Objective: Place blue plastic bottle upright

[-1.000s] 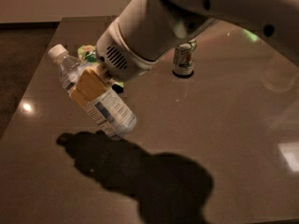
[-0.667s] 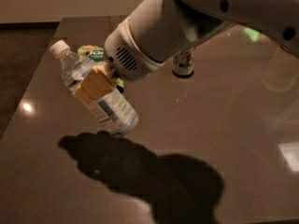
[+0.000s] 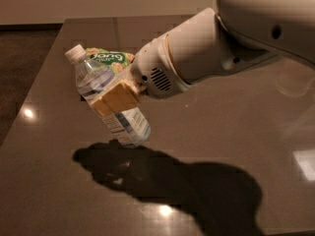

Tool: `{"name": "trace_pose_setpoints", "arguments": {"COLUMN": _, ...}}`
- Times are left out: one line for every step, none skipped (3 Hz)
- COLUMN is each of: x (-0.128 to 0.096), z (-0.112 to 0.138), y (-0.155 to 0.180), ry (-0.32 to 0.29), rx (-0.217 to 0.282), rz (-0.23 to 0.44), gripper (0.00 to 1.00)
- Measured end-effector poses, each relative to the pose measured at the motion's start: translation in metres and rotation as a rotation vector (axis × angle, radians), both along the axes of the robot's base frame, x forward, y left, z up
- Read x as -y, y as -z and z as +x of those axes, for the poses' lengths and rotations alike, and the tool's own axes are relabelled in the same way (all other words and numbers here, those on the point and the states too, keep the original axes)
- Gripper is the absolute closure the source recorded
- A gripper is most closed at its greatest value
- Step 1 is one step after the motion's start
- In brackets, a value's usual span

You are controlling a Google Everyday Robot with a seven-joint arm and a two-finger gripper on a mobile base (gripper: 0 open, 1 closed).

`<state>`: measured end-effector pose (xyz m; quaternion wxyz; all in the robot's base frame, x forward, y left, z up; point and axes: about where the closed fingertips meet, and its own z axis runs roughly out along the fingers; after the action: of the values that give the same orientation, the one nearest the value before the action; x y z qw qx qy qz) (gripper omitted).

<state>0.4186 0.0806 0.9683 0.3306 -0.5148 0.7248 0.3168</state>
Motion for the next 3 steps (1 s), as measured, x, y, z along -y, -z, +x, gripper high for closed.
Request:
{"name": "trace_pose_setpoints", "arguments": {"x": 0.008, "z": -0.001, "y": 0.002, "ry": -0.034, "rx": 0.024, "rz": 0.091, "gripper": 1.00}}
{"name": "trace_pose_setpoints", "arguments": {"x": 0.014, "z": -0.001, "y": 0.009, "ry": -0.070, "rx": 0.038, "rz": 0.166, "gripper": 1.00}}
{"name": "trace_pose_setpoints", "arguments": {"x": 0.019, "z": 0.000, "y": 0.017, "ry": -0.101, "rx": 0.044, "rz": 0.230, "gripper": 1.00}}
